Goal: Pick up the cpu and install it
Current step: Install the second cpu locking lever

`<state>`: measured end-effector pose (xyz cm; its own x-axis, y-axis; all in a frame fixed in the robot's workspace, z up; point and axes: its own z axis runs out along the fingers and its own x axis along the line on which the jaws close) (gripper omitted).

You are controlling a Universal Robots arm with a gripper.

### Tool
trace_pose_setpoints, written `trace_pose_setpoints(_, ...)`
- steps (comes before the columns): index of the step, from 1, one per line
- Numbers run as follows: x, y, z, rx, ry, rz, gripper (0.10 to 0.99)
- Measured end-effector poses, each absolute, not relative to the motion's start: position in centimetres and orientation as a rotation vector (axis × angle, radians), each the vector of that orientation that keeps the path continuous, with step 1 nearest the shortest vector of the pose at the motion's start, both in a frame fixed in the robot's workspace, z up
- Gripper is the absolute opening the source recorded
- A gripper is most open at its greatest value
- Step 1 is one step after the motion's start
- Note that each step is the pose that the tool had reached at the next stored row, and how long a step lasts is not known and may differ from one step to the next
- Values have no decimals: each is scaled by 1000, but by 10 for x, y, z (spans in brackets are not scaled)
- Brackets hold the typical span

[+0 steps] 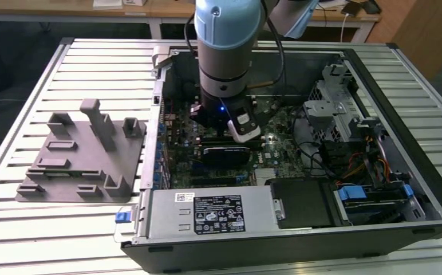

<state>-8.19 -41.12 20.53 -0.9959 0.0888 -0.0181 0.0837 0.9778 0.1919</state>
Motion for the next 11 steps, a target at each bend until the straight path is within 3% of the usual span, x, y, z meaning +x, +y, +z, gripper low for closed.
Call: trace_pose_setpoints(11,-84,-422,203,134,3080,371,106)
